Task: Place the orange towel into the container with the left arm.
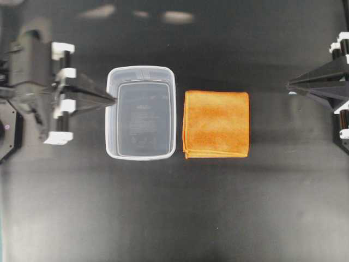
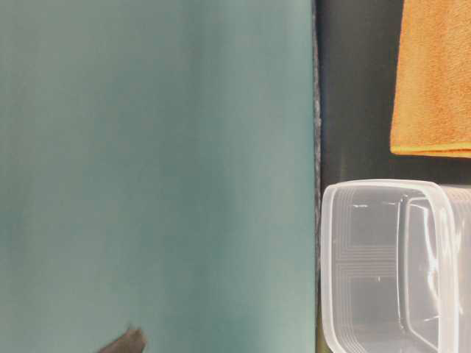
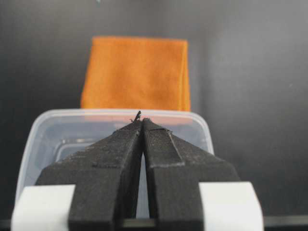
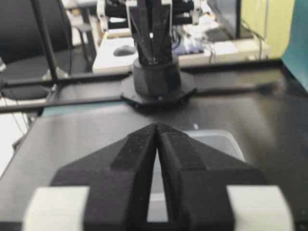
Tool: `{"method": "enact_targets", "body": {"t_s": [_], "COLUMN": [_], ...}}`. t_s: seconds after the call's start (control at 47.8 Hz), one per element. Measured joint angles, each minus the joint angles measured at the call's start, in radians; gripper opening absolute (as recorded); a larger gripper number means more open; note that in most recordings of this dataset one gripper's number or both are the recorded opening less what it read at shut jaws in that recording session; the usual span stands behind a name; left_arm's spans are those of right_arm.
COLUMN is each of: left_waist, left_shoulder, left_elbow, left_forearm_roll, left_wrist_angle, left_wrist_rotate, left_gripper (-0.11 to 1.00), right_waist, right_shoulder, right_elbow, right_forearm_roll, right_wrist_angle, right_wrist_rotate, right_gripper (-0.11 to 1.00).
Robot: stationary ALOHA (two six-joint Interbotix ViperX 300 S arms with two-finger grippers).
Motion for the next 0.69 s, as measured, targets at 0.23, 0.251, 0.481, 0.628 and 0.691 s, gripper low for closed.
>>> {"method": "enact_targets", "body": {"t_s": [0.23,0.251,0.481,0.628,0.691], "left_waist": [0.006,0.006,0.023,0.029,0.029], "left_shoulder": [0.169,0.183,0.383,0.489,0.537], "left_elbow": [-0.167,-0.181,-0.385,-0.508,-0.555], "left_forearm_roll": [0.002,0.002,0.003,0.002,0.003], "left_wrist_angle": [0.112,0.118,0.255,0.347,0.382], "left_wrist_rotate": [0.005,0.005,0.069,0.107,0.117], "left_gripper": [0.01,0.01,0.31,0.74,0.86], "right_waist": [-0.008,-0.008,-0.026,-0.037,-0.040], "right_shoulder": [-0.003,-0.005,-0.048,-0.092,-0.110], "right_elbow": [0.008,0.008,0.018,0.026,0.031], "right_forearm_roll": [0.000,0.000,0.000,0.000,0.000], "right_wrist_angle": [0.020,0.020,0.020,0.026,0.029], "right_wrist_rotate": [0.000,0.000,-0.003,-0.006,-0.008], "right_gripper": [0.58,0.62,0.71,0.71,0.71]}}
